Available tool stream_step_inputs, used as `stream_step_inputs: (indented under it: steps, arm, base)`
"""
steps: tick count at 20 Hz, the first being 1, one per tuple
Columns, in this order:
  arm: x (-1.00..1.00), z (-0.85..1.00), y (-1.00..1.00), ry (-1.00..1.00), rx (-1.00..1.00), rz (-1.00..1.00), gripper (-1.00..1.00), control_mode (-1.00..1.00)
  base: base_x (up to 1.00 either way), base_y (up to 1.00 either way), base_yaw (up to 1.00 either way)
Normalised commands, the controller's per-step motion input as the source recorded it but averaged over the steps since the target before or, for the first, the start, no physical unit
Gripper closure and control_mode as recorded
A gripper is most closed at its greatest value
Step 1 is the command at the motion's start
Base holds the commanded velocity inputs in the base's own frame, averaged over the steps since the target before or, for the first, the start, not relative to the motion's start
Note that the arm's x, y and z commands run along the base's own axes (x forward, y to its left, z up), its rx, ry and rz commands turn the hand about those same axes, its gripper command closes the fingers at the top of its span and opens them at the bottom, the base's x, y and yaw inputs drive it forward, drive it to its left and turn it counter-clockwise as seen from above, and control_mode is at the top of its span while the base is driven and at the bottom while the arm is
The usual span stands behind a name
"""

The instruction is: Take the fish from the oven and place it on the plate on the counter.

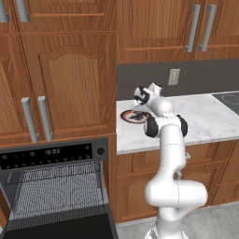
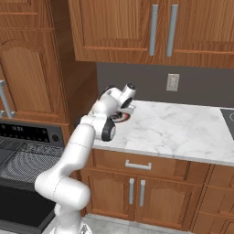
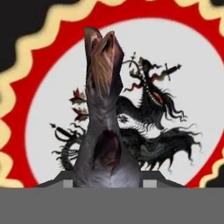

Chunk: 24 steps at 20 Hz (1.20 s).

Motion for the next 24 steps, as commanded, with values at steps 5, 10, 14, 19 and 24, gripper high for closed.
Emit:
stream_step_inputs:
  steps: [5, 10, 14, 19, 24]
  arm:
    - [0.00, -0.30, 0.28, 0.01, -0.08, 0.10, 1.00, -1.00]
    - [-0.33, -0.06, 0.36, 0.00, -0.07, 0.10, -1.00, -1.00]
    - [-0.44, 0.04, 0.14, -0.04, -0.01, 0.08, -1.00, -1.00]
    - [-0.32, 0.17, 0.01, -0.10, 0.00, 0.05, -1.00, -1.00]
    - [-0.56, 0.19, 0.00, -0.12, 0.00, 0.04, -1.00, -1.00]
  base:
    - [0.00, 0.00, 0.00]
    - [0.00, 0.00, 0.00]
    - [0.00, 0.00, 0.00]
    - [0.00, 0.00, 0.00]
    - [0.00, 0.00, 0.00]
